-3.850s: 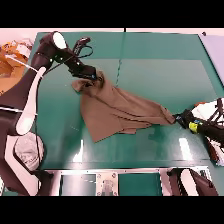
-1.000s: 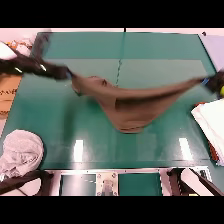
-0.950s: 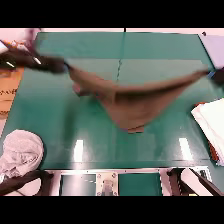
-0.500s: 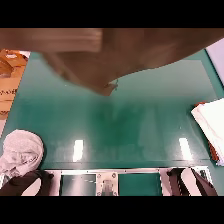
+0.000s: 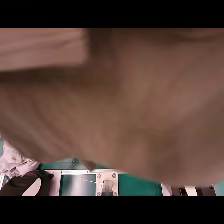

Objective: Fold the shirts.

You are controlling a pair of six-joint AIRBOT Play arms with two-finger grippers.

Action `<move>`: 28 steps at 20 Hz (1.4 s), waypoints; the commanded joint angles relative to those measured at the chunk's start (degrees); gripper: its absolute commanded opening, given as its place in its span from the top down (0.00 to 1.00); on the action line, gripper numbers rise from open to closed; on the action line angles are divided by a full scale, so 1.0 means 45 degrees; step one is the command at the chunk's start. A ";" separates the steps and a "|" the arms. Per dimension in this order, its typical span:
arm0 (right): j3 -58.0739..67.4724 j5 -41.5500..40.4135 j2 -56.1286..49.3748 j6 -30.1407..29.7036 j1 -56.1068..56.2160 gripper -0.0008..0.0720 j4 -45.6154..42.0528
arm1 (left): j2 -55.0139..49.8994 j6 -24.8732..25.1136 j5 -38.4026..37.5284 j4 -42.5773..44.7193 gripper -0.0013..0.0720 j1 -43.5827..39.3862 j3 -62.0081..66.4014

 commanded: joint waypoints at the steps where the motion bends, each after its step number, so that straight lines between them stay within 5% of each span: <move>1: -0.3483 0.0189 -0.0335 -0.1073 0.0646 0.97 0.0112 | -0.1020 -0.0165 0.0272 -0.0277 0.94 -0.0068 -0.3016; 7: -0.9287 -0.3886 -0.4255 -0.3682 0.4138 0.97 0.0107 | -0.6611 0.0165 0.2205 -0.0821 0.94 -0.1229 -0.5756; 11: -0.8349 -0.4299 -0.8990 -0.4692 0.4648 0.97 0.0937 | -1.0020 0.0180 0.4007 -0.2589 0.94 -0.1307 -0.5736; 16: -0.4974 -0.2929 -1.2769 -0.4745 0.4692 0.97 0.1083 | -1.0695 0.0903 0.5945 -0.3497 0.94 -0.1302 -0.5493; 19: -0.4250 -0.2263 -1.3070 -0.4745 0.4473 0.97 0.1069 | -1.0690 0.1311 0.5323 -0.3036 0.94 -0.1302 -0.5212; 23: -0.4381 -0.0029 -1.2939 -0.3376 0.3487 0.97 -0.0996 | -1.0690 0.0661 0.2288 -0.0311 0.94 -0.1302 -0.5226; 28: -0.6737 0.0063 -1.1064 -0.2992 0.2385 0.97 -0.2720 | -1.0695 0.0257 0.0423 0.0379 0.94 -0.1307 -0.5916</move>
